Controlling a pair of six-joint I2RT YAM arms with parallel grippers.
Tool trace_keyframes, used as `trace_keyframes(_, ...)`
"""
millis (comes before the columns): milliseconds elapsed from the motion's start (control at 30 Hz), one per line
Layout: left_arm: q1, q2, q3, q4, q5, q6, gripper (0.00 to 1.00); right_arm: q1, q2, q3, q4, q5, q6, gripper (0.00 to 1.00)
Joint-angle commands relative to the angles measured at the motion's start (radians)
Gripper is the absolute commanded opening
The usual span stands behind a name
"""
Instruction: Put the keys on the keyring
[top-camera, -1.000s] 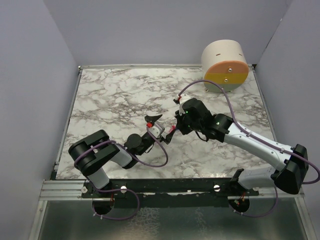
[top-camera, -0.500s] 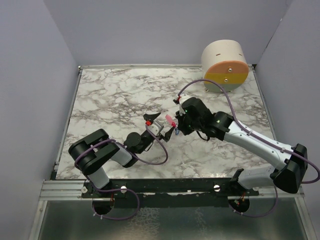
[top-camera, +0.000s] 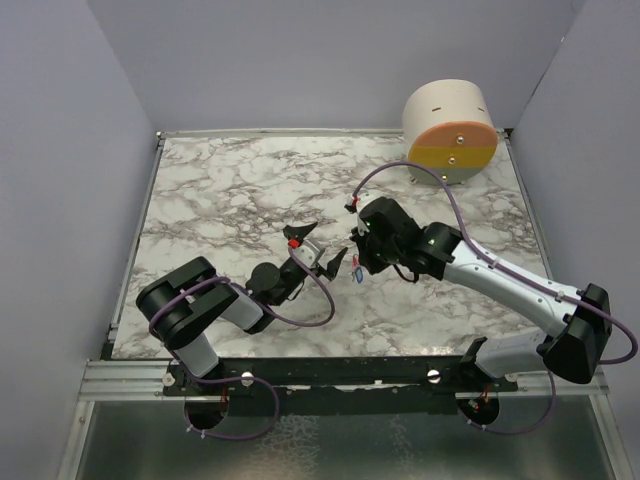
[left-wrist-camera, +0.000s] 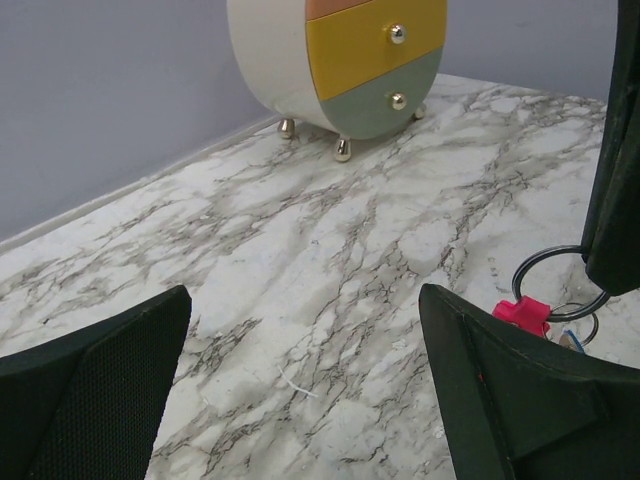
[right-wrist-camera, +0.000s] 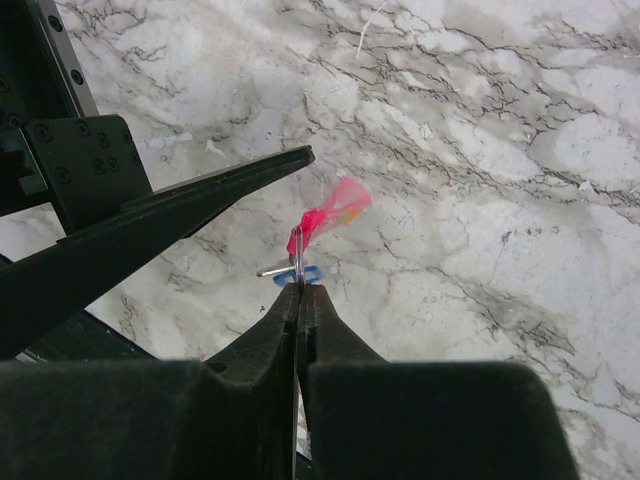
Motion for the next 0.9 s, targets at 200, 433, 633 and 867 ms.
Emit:
trace_keyframes(200,0.003,-0.046,-0.044,0.221,0.054,-0.042,0.99,0.001,0.009,0.052,-0.002,0.034,-0.01,0.01)
trace_keyframes(433,0.003,-0.09,-0.076,0.221,0.158,-0.051,0.99,0.001,0.035,0.084,-0.002,0.043,-0.018,0.01)
trace_keyframes(633,0.003,-0.078,-0.066,0.221,0.267,-0.067,0.99,0.002,0.05,0.098,0.006,0.037,-0.022,0.01)
trace_keyframes(867,0.002,-0.041,-0.025,0.221,0.3,-0.089,0.99,0.001,0.066,0.11,0.013,0.023,-0.024,0.01)
